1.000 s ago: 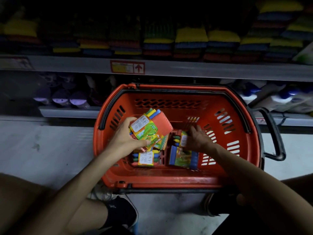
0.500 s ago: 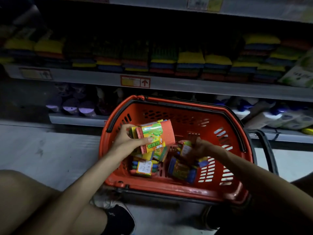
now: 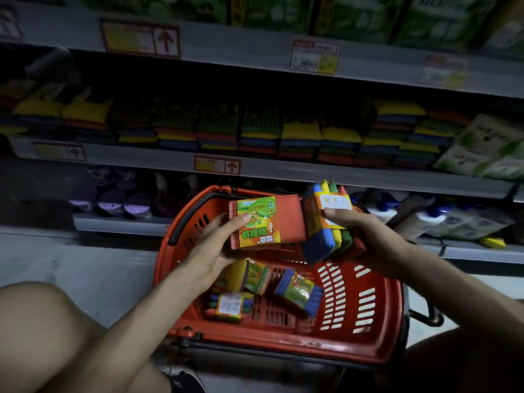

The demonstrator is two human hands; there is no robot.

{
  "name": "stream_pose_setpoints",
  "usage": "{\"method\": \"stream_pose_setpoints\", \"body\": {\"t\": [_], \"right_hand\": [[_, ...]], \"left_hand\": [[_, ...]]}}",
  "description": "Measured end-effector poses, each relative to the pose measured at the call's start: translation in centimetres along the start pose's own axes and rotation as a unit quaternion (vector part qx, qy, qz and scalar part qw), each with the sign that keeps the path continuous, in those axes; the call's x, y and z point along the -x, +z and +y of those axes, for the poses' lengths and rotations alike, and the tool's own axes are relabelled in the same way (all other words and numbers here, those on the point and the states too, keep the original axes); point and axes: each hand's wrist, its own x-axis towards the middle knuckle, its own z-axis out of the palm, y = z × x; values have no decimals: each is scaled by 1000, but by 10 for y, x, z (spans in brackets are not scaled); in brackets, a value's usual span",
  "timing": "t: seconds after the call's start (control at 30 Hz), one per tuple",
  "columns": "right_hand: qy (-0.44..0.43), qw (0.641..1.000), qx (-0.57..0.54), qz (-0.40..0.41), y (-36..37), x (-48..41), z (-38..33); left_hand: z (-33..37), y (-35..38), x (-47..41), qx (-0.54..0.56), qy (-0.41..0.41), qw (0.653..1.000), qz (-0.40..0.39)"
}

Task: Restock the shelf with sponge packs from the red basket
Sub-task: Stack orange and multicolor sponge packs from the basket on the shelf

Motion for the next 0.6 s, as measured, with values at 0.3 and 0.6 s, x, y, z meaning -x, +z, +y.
{"method": "stream_pose_setpoints", "body": {"t": [0.3,0.6], "right_hand": [[-96,986,-134,36,0,0,-8],[-106,989,-35,99,10,-19,16]], "left_hand": [[10,8,-6,-8,42,999,14],[-1,19,-7,-21,52,998,-2]]}}
